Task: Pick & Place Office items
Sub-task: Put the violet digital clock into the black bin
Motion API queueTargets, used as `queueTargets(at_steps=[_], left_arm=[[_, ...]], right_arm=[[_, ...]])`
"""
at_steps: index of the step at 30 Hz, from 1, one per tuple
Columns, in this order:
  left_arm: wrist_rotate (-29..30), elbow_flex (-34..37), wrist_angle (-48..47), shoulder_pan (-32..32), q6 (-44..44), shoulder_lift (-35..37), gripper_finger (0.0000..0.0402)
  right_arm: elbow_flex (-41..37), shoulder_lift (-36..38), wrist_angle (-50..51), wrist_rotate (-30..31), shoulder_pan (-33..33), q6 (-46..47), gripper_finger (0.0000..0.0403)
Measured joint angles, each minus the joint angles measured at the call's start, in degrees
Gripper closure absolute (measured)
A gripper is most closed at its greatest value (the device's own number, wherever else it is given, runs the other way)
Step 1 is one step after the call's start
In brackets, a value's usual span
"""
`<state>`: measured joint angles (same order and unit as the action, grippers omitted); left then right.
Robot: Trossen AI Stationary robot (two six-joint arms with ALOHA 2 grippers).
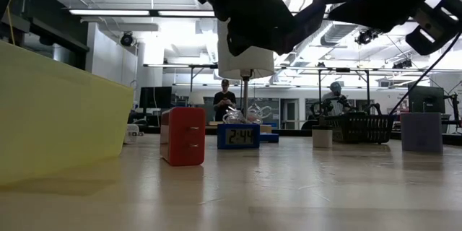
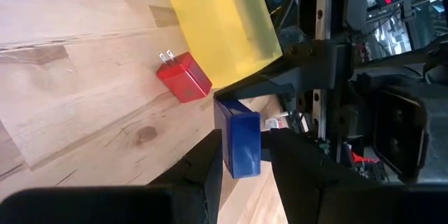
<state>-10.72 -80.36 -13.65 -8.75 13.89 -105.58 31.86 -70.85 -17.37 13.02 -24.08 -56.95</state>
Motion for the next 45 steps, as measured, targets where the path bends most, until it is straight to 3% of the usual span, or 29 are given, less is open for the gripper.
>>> queueTargets(at_steps=[10, 20, 37, 45], left_arm=[[0.0, 0.0, 0.0, 0.0, 0.0, 0.0, 0.0243], [0.1, 0.0, -0.4, 0.0, 0.0, 0.0, 0.0243], [0.0, -0.1, -0.8, 0.0, 0.0, 0.1, 0.0243], [0.0, -0.1, -2.9, -0.6, 0.0, 0.1, 0.0243]], right_arm=[[0.0, 0.0, -0.2, -3.1, 1.7, -0.3, 0.0296], [0.0, -6.5, -7.5, -3.7, 2.1, -3.1, 0.0296], [0.0, -6.6, -9.5, -2.7, 2.1, -1.7, 0.0296], [0.0, -6.6, -9.4, -5.9, 2.1, 1.9, 0.0296]])
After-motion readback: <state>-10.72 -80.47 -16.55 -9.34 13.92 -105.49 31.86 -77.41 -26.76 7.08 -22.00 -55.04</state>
